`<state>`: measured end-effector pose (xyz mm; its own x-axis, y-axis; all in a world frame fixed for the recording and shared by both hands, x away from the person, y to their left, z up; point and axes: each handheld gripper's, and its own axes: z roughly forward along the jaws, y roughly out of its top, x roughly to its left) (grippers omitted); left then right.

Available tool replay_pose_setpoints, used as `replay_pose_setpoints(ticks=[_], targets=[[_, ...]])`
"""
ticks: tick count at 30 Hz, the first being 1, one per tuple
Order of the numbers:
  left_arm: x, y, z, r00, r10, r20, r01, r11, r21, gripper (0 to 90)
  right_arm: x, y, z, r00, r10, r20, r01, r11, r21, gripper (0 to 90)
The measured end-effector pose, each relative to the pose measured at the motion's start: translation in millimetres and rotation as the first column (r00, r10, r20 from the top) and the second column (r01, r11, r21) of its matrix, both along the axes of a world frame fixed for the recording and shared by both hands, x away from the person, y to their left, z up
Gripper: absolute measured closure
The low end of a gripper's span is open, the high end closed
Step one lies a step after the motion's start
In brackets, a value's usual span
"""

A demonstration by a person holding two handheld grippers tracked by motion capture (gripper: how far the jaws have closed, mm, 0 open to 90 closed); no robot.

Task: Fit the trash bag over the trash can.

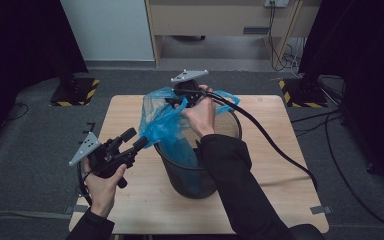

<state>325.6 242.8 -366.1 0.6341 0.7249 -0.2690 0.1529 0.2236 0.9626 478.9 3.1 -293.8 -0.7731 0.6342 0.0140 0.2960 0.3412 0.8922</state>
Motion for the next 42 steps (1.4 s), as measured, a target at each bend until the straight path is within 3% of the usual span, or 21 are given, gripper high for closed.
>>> replay_pose_setpoints(ticks=[6,13,18,25,27,29,31,36,40,42], targets=[[-8.8,2.4,18.5,0.9984,0.022,0.052,-0.022,0.9998,0.0,31.5,-0.5,0.7,0.0,0.9999,0.004,-0.009,-0.004,1.0,0.024,84.6],[-12.6,-11.7,35.0,0.9947,-0.005,0.102,-0.001,0.9984,0.056,31.1,-2.5,-0.6,2.6,1.0,0.006,-0.005,-0.006,0.998,0.06,84.3],[-12.2,-28.2,39.2,0.9933,-0.022,0.113,0.008,0.9916,0.129,30.7,-3.3,-1.7,3.9,0.9998,-0.011,-0.014,0.012,0.998,0.068,84.3],[-3.5,-50.8,49.5,0.9864,-0.015,0.164,-0.026,0.9698,0.243,38.0,-4.9,-3.9,3.8,0.9999,-0.008,-0.014,0.009,0.997,0.076,84.6],[-1.7,-57.1,52.7,0.9847,-0.004,0.174,-0.046,0.9581,0.283,46.0,-5.4,-4.1,3.9,0.9999,-0.001,-0.014,0.002,0.997,0.074,85.7],[0.6,-63.1,55.0,0.9808,0.013,0.194,-0.08,0.9373,0.339,51.5,-5.6,-3.9,3.8,0.9999,0.006,-0.015,-0.004,0.997,0.077,86.9],[4.1,-66.8,56.8,0.9818,0.017,0.189,-0.084,0.9315,0.354,59.3,-5.9,-3.8,3.6,0.9998,0.012,-0.015,-0.01,0.997,0.076,87.2],[9.9,-63.7,60.1,0.9908,0.014,0.135,-0.056,0.9483,0.312,87.6,-6.9,-5.0,4.1,0.9998,0.015,-0.01,-0.014,0.997,0.079,86.5],[8.7,-47.4,60.1,0.9943,0.049,0.095,-0.068,0.9753,0.21,89.8,-8.6,-10.0,6.2,0.9996,0.015,0.025,-0.017,0.995,0.1,75.2],[8.6,-34.9,58.0,0.9957,0.059,0.072,-0.068,0.988,0.138,89.8,-10.4,-14.1,9.1,0.9991,0.016,0.039,-0.022,0.99,0.136,67.1]])
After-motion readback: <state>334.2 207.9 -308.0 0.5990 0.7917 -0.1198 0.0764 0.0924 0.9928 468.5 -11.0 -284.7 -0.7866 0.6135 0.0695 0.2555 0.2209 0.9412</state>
